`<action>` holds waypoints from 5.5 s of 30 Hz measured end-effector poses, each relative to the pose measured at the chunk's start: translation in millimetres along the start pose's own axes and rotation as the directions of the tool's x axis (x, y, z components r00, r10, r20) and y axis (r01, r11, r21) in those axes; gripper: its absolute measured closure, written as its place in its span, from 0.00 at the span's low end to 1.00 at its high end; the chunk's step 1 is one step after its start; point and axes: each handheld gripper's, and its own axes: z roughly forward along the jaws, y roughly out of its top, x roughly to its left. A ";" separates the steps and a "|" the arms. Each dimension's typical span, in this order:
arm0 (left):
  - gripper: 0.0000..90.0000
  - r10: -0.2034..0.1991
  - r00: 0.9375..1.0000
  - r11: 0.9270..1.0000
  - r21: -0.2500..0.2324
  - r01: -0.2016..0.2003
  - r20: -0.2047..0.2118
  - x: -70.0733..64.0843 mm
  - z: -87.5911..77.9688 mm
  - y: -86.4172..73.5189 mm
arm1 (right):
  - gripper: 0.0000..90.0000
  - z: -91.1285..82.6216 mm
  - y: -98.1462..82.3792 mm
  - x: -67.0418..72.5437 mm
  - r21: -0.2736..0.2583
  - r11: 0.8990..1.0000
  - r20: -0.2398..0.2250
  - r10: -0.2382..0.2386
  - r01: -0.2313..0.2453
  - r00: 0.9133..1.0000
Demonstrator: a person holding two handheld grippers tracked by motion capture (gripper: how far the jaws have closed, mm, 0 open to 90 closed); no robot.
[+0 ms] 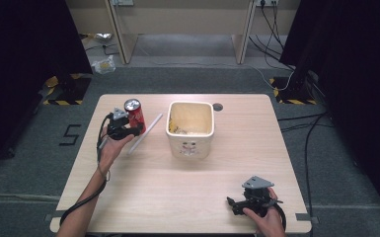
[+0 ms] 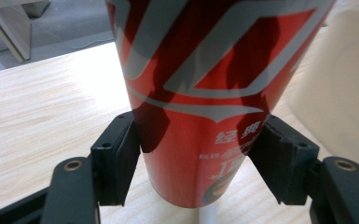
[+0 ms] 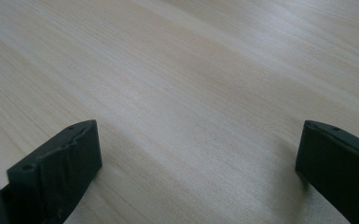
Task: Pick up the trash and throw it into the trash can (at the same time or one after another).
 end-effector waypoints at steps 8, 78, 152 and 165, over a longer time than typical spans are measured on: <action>0.38 0.006 0.999 1.000 0.001 -0.006 0.048 -3.6 -13.1 6.0 | 0.00 0.0 0.0 0.0 0.000 1.000 0.000 0.000 0.000 1.000; 0.38 0.144 0.915 0.989 -0.079 -0.123 0.378 -107.7 -42.7 100.7 | 0.00 -0.3 0.1 0.2 0.001 1.000 0.000 0.002 -0.002 1.000; 0.20 0.052 0.946 0.997 -0.066 -0.033 0.320 -62.6 -56.8 77.4 | 0.00 0.2 0.0 0.7 -0.001 1.000 -0.005 -0.005 0.005 1.000; 0.18 0.026 0.962 0.999 -0.037 -0.017 0.271 -44.5 -50.4 53.4 | 0.00 0.1 -0.1 0.9 -0.001 1.000 -0.004 -0.006 0.006 1.000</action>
